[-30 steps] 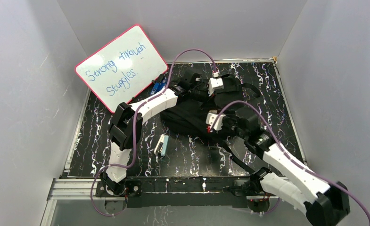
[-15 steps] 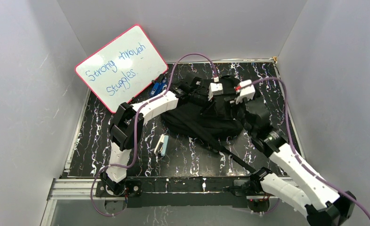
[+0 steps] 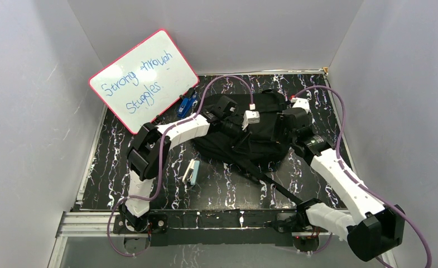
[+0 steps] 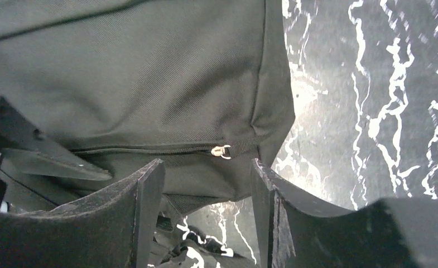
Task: Pack the student bag
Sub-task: Zip the student bag at the center of the board.
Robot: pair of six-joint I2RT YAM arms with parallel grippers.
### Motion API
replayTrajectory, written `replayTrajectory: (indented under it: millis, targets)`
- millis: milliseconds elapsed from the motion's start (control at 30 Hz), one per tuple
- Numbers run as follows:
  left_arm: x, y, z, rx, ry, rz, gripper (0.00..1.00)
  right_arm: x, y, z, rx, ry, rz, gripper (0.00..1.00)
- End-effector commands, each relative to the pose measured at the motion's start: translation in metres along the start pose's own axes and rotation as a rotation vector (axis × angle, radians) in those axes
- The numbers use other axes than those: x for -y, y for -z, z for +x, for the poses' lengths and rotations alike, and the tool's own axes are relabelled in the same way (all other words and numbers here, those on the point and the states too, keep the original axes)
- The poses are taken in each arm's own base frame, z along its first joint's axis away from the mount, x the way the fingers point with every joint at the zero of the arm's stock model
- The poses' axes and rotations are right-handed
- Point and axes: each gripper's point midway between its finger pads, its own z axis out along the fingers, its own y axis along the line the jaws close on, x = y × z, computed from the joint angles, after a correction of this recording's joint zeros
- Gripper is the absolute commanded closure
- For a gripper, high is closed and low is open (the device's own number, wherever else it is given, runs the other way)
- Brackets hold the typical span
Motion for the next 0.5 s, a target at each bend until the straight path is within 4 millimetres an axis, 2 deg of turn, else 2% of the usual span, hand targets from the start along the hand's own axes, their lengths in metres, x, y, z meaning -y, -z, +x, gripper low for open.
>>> replayTrajectory:
  millis: [0,100,200,333,467]
  targets:
    - [0.024,0.017,-0.014,0.029,-0.011,0.006,0.55,-0.008,0.0,0.011,-0.136,-0.126,-0.076,0.36]
    - [0.022,0.02,-0.011,0.037,-0.013,-0.034,0.55,-0.002,-0.006,0.019,-0.207,-0.146,-0.09,0.37]
    - [0.018,0.029,-0.013,0.065,-0.033,-0.106,0.55,0.01,-0.01,0.019,-0.227,-0.148,-0.073,0.37]
    - [0.016,0.051,-0.024,0.162,-0.027,-0.221,0.54,0.031,-0.012,0.013,-0.231,-0.15,-0.013,0.36]
    - [0.005,0.075,-0.031,0.28,-0.005,-0.342,0.53,0.049,-0.013,0.009,-0.194,-0.247,0.055,0.27]
